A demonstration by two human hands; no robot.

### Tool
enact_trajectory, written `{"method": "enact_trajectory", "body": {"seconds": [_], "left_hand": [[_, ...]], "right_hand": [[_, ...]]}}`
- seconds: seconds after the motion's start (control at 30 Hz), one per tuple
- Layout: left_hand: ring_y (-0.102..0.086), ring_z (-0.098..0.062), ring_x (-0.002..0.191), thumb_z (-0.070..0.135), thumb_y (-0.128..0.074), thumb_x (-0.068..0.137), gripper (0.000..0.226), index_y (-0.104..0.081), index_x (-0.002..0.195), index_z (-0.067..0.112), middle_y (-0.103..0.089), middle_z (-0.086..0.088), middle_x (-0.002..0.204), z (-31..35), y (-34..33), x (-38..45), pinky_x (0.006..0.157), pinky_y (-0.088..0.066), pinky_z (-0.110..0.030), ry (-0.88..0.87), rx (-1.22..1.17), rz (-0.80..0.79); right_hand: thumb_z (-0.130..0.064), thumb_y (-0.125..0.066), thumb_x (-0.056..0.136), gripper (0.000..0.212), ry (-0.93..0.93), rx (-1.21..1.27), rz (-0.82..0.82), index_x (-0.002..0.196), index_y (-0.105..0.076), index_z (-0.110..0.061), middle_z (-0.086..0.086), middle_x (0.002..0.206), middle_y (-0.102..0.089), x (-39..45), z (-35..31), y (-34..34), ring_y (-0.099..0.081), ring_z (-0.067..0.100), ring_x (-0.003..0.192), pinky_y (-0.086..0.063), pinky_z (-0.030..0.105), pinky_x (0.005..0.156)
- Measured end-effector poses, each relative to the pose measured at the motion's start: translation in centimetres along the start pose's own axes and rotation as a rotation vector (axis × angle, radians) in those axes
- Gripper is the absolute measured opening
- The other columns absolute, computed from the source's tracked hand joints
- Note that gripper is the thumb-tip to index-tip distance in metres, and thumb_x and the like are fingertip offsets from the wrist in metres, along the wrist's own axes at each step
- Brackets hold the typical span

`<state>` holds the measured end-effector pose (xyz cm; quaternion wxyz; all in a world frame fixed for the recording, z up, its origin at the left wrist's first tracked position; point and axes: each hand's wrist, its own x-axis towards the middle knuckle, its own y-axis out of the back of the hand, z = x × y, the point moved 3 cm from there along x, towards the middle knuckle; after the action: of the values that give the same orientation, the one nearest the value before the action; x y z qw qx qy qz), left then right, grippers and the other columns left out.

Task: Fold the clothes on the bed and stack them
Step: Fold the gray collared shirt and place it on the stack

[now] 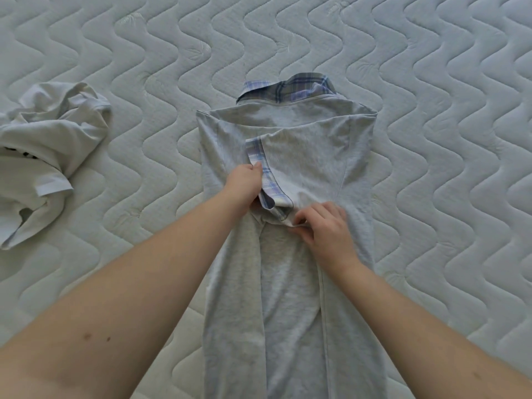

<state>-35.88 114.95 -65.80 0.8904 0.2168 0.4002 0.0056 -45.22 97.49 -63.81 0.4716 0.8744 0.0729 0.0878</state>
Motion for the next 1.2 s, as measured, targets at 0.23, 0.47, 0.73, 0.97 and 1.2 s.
{"method": "enact_trajectory", "body": {"seconds": [0.23,0.47,0.73,0.97,1.2], "left_hand": [[-0.050,-0.012,0.066,0.048,-0.046,0.099,0.043,-0.056,0.083,0.009,-0.055,0.003,0.072,-0.6,1.1,-2.7,0.055,-0.034,-0.029,-0.304,0.135,0.337],[-0.053,-0.011,0.065,0.057,-0.038,0.094,0.049,-0.063,0.075,0.019,-0.056,0.006,0.063,-5.3,-0.8,-5.2,0.063,-0.038,-0.028,-0.335,0.115,-0.039],[-0.033,-0.003,0.051,0.021,-0.082,0.078,0.014,-0.069,0.073,0.022,-0.036,0.014,0.052,-6.1,-0.8,-6.1,0.050,-0.027,-0.016,-0.474,-0.012,-0.120],[-0.044,-0.005,0.054,0.032,-0.073,0.085,0.031,-0.059,0.060,0.019,-0.046,0.010,0.058,-7.0,0.4,-7.1,0.054,-0.030,-0.017,-0.652,0.334,-0.002],[-0.049,0.002,0.070,0.038,-0.055,0.097,0.017,-0.062,0.100,0.022,-0.056,0.011,0.086,-0.1,2.8,-2.0,0.066,-0.037,-0.017,-0.605,0.240,0.233]], "right_hand": [[-0.025,-0.079,0.079,0.017,-0.040,0.019,-0.071,0.089,-0.070,-0.015,-0.001,0.094,-0.066,-0.8,0.0,-0.4,-0.057,0.023,0.093,-0.035,0.033,0.087],[-0.005,-0.054,0.096,0.020,-0.271,0.249,0.102,0.111,-0.066,-0.011,0.001,0.104,-0.065,-0.4,0.3,0.3,-0.057,0.021,0.097,-0.045,0.040,0.090],[0.004,-0.050,0.090,0.044,-0.232,0.145,-0.019,0.128,-0.060,-0.015,0.003,0.121,-0.063,0.4,-0.3,0.2,-0.054,0.023,0.111,-0.039,0.038,0.098],[0.004,-0.051,0.089,0.052,-0.074,-0.035,-0.276,0.134,-0.059,-0.021,0.000,0.140,-0.055,0.6,0.6,-0.2,-0.047,0.024,0.128,-0.031,0.039,0.106],[-0.003,-0.053,0.094,0.034,-0.242,0.107,-0.090,0.124,-0.065,-0.013,0.008,0.118,-0.067,5.2,3.5,2.6,-0.055,0.028,0.111,-0.039,0.038,0.099]]}}
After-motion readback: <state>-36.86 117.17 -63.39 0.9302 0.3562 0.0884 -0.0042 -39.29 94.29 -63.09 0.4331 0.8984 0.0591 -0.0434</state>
